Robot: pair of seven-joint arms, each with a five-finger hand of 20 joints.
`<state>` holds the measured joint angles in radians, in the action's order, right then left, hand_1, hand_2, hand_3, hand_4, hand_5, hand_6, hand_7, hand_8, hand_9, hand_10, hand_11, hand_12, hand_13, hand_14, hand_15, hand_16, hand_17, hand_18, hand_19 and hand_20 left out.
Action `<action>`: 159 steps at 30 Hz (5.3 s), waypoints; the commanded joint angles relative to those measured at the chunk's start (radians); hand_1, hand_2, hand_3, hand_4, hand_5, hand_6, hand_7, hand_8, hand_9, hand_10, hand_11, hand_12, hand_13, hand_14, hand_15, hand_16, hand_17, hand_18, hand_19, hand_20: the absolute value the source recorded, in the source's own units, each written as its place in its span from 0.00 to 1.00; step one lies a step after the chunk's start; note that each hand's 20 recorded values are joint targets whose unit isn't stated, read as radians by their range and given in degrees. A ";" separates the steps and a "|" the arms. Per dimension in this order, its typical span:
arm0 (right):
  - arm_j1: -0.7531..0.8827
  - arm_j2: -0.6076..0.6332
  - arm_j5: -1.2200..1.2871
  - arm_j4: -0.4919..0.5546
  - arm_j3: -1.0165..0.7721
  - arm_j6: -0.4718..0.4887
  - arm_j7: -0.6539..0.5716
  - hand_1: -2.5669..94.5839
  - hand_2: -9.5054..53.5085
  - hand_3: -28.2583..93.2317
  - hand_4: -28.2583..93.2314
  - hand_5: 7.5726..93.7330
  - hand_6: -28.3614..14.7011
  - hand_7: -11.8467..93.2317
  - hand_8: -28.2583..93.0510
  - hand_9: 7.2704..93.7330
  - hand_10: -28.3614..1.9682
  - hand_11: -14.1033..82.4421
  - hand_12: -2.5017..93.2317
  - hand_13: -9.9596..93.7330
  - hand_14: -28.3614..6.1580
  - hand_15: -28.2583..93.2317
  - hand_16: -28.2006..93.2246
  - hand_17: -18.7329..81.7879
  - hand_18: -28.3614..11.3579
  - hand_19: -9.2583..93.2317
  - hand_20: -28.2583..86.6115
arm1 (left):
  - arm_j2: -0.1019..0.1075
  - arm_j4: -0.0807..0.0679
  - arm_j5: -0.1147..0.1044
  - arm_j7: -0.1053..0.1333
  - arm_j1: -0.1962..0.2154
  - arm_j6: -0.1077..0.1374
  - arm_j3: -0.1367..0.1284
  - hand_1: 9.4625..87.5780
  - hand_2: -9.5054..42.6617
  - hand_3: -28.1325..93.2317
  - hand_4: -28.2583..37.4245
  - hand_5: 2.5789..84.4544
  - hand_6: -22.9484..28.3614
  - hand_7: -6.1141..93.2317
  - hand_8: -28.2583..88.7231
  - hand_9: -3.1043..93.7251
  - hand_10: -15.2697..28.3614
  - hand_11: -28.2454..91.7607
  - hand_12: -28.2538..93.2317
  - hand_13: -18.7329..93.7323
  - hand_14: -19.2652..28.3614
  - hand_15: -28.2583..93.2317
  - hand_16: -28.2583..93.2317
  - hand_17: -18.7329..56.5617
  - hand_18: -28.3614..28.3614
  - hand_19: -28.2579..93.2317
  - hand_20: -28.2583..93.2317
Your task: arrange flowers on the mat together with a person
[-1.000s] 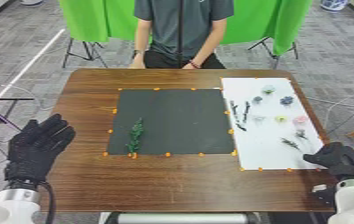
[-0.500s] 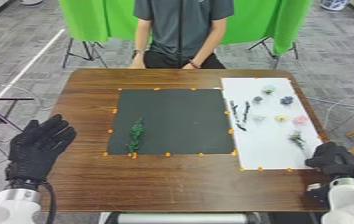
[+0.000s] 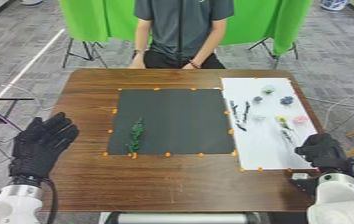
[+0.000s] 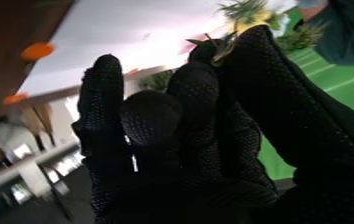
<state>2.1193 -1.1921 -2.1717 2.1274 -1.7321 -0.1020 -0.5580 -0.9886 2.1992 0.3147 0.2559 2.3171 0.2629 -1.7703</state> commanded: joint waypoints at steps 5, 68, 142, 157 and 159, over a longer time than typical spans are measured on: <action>-0.146 -0.002 0.107 0.060 0.153 -0.035 -0.021 0.49 0.00 0.87 0.13 0.62 0.60 0.76 0.36 0.75 0.48 0.73 0.57 0.73 0.40 0.86 0.56 0.54 0.12 0.89 0.50 | 0.011 -0.007 0.000 -0.006 0.002 -0.003 -0.009 0.29 0.37 0.83 0.03 0.65 0.61 0.27 0.18 0.57 0.73 0.45 0.40 0.54 0.79 0.64 0.26 0.24 0.84 0.58 0.46; -0.497 -0.176 -0.096 -0.235 0.846 -0.142 -0.152 0.49 0.00 0.82 0.08 0.52 0.53 0.80 0.31 0.67 0.33 0.81 0.49 0.72 0.32 0.88 0.53 0.53 0.01 0.98 0.37 | 0.045 -0.022 -0.061 0.037 -0.050 0.039 0.033 0.29 0.37 0.83 0.03 0.66 0.61 0.28 0.18 0.58 0.73 0.45 0.40 0.54 0.79 0.64 0.26 0.25 0.84 0.58 0.46; -0.431 -0.176 -0.047 -0.158 0.803 0.131 -0.091 0.46 0.39 0.82 0.04 0.57 0.46 0.74 0.38 0.76 0.27 0.32 0.17 0.81 0.41 0.75 0.47 0.56 0.05 0.98 0.33 | 0.038 -0.026 -0.077 0.046 -0.053 0.050 0.052 0.29 0.38 0.83 0.03 0.67 0.62 0.29 0.17 0.59 0.73 0.46 0.40 0.55 0.79 0.66 0.26 0.25 0.84 0.58 0.46; -0.461 -0.106 -0.006 -0.091 0.738 -0.006 -0.175 0.42 0.38 0.86 0.07 0.61 0.46 0.74 0.39 0.80 0.23 0.32 0.17 0.85 0.44 0.71 0.45 0.60 0.03 0.99 0.29 | 0.024 -0.018 -0.080 0.060 -0.030 0.054 0.031 0.29 0.38 0.83 0.03 0.67 0.62 0.29 0.17 0.59 0.73 0.46 0.40 0.55 0.79 0.66 0.26 0.25 0.84 0.58 0.46; -0.466 -0.091 0.008 -0.079 0.721 -0.082 -0.164 0.42 0.37 0.86 0.07 0.61 0.46 0.74 0.39 0.80 0.23 0.33 0.18 0.85 0.44 0.71 0.46 0.60 0.03 0.99 0.29 | 0.022 -0.019 -0.081 0.060 -0.031 0.052 0.031 0.29 0.38 0.83 0.03 0.67 0.62 0.29 0.17 0.59 0.73 0.46 0.40 0.55 0.79 0.66 0.26 0.25 0.84 0.58 0.46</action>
<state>1.6693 -1.3294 -2.1963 1.9904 -0.9422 -0.0667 -0.7357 -0.9496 2.1791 0.2422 0.3123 2.2652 0.3101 -1.7311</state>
